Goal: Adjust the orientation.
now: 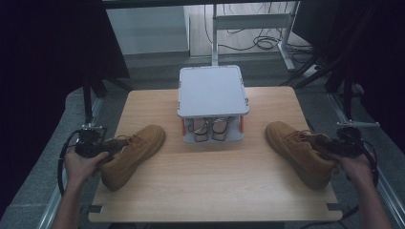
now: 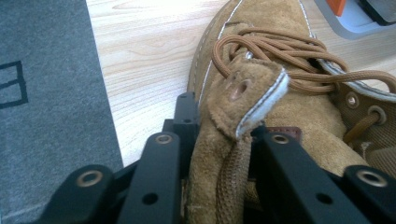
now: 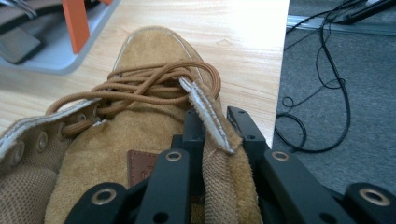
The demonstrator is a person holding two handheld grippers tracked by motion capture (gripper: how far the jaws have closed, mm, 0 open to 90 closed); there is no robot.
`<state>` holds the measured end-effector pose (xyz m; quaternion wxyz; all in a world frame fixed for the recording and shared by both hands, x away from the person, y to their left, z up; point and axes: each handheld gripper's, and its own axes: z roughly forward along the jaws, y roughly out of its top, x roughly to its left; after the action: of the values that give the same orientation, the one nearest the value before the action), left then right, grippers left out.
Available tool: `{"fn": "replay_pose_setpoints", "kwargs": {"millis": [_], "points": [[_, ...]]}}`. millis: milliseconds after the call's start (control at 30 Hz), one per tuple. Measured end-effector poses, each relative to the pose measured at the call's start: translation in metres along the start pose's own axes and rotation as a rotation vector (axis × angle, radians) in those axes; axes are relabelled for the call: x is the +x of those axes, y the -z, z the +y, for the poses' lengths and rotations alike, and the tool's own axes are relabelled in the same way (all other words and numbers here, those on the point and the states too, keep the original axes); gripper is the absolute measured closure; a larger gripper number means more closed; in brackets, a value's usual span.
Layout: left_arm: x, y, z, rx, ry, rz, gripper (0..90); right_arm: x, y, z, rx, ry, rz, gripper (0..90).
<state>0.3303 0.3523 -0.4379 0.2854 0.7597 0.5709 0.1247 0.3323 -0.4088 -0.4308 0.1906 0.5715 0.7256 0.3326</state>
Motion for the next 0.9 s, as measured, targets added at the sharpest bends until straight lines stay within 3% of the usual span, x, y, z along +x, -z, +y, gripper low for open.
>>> {"fn": "replay_pose_setpoints", "kwargs": {"millis": [233, 367, 633, 900], "points": [[0.002, 0.002, -0.002, -0.020, 0.019, -0.043, 80.7, -0.001, 0.001, -0.003, -0.034, -0.046, 0.024, 79.9], [0.002, 0.005, -0.002, -0.057, 0.020, -0.075, 81.3, 0.000, 0.003, -0.004, -0.075, -0.074, 0.058, 81.0], [-0.015, 0.018, 0.004, -0.105, -0.026, -0.081, 81.3, 0.005, 0.014, -0.002, -0.127, -0.087, 0.059, 81.5], [-0.018, 0.046, 0.006, -0.223, 0.013, -0.159, 80.9, 0.007, 0.030, -0.003, -0.188, -0.103, 0.065, 81.3]]}}
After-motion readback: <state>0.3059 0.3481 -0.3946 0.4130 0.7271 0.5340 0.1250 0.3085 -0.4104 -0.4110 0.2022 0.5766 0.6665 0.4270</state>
